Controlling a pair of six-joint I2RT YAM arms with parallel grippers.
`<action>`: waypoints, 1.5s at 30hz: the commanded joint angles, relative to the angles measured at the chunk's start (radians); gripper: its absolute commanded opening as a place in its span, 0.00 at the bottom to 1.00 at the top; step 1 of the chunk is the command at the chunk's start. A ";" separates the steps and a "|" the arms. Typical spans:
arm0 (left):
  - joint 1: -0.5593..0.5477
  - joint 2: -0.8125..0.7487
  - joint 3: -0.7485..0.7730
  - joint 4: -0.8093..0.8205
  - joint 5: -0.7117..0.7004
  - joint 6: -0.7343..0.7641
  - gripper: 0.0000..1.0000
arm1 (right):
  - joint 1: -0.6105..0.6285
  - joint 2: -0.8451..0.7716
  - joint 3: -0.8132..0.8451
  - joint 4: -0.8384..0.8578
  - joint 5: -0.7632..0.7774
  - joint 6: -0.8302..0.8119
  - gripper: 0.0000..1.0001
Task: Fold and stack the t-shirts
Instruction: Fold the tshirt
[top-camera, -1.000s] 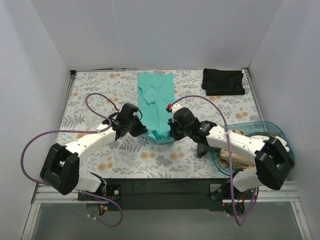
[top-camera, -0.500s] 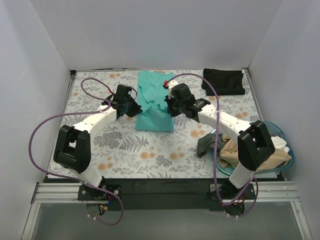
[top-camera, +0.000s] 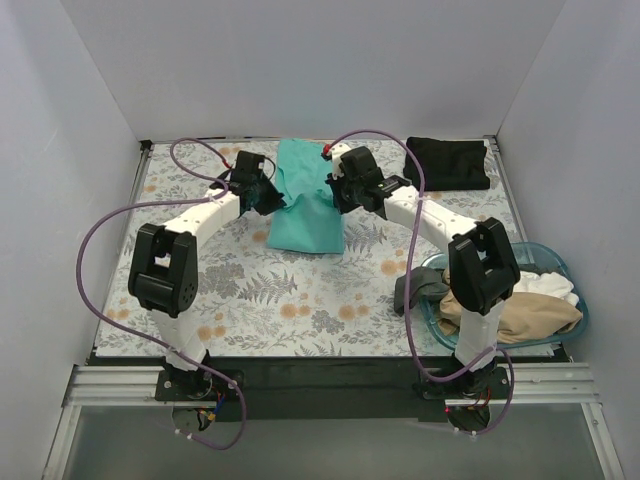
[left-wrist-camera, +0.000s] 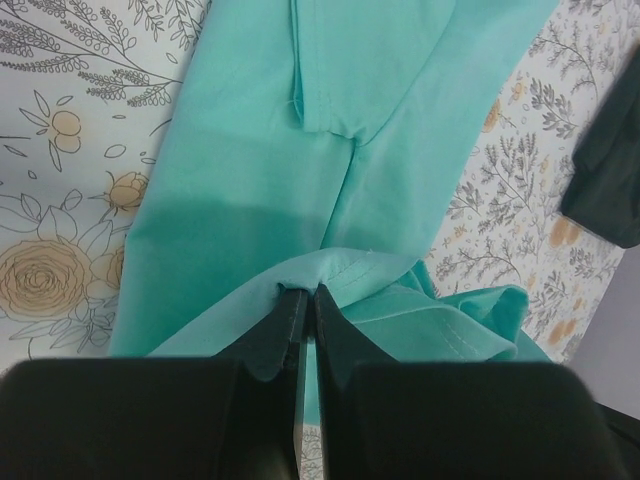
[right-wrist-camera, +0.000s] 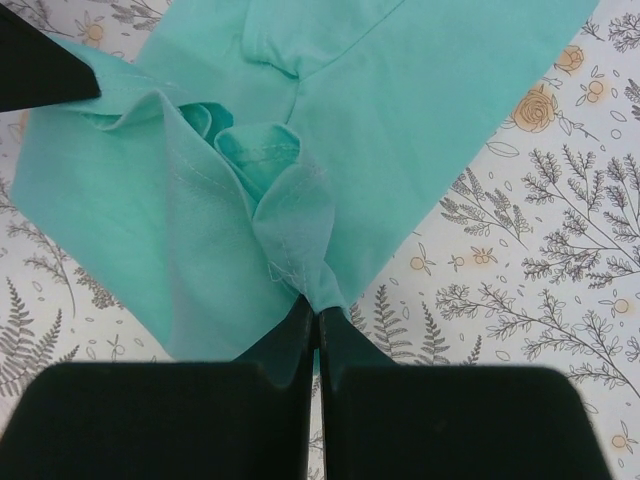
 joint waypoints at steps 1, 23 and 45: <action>0.013 0.032 0.056 -0.001 0.016 0.032 0.00 | -0.020 0.043 0.066 0.003 -0.012 -0.029 0.01; 0.056 0.128 0.117 -0.004 0.020 0.023 0.57 | -0.092 0.241 0.226 0.000 -0.160 -0.076 0.53; 0.056 -0.205 -0.369 0.065 0.029 -0.003 0.89 | -0.080 -0.131 -0.326 0.119 -0.380 0.210 0.95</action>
